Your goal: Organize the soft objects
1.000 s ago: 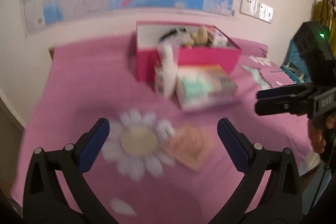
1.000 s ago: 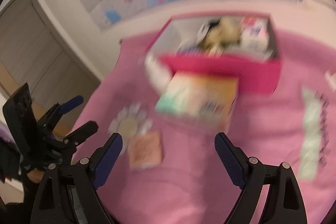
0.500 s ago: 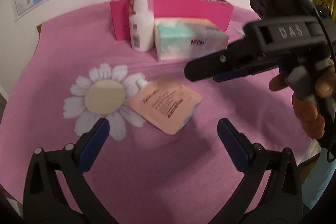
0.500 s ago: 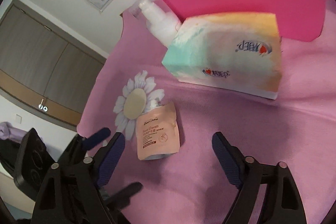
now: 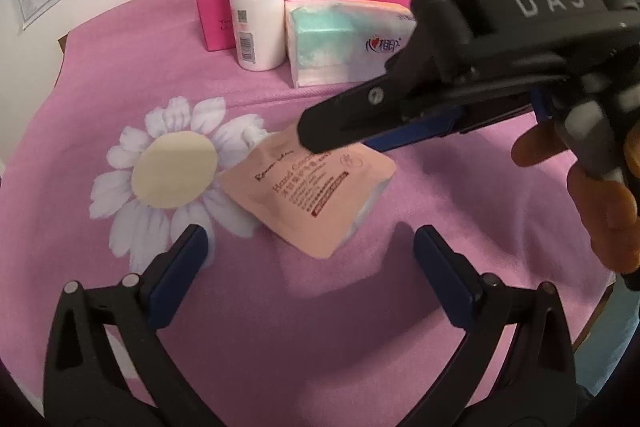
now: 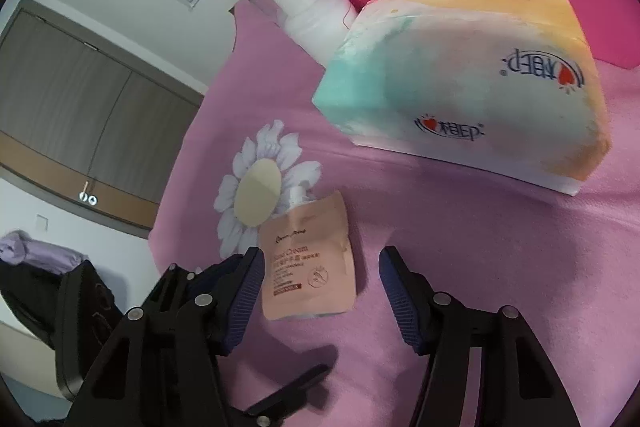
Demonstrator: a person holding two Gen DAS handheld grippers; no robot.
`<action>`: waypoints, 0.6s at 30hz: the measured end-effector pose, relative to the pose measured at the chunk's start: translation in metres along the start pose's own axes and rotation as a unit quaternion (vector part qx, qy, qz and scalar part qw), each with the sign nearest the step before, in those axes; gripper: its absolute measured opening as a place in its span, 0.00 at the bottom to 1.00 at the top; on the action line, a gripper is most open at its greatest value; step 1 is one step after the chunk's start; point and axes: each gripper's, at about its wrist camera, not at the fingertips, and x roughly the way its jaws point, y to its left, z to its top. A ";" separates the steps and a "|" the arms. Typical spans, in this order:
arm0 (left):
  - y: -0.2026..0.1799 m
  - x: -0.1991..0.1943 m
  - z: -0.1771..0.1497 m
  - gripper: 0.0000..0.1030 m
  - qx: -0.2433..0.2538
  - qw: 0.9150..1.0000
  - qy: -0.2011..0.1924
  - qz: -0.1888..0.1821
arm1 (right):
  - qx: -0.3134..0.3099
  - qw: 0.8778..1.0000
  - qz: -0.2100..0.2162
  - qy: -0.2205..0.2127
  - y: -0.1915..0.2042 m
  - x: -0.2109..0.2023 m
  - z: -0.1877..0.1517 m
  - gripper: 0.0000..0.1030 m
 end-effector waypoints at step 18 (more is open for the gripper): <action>0.018 -0.010 0.005 0.67 -0.028 0.999 -0.024 -0.039 | -0.008 0.997 0.078 0.021 0.005 0.010 -0.006 0.10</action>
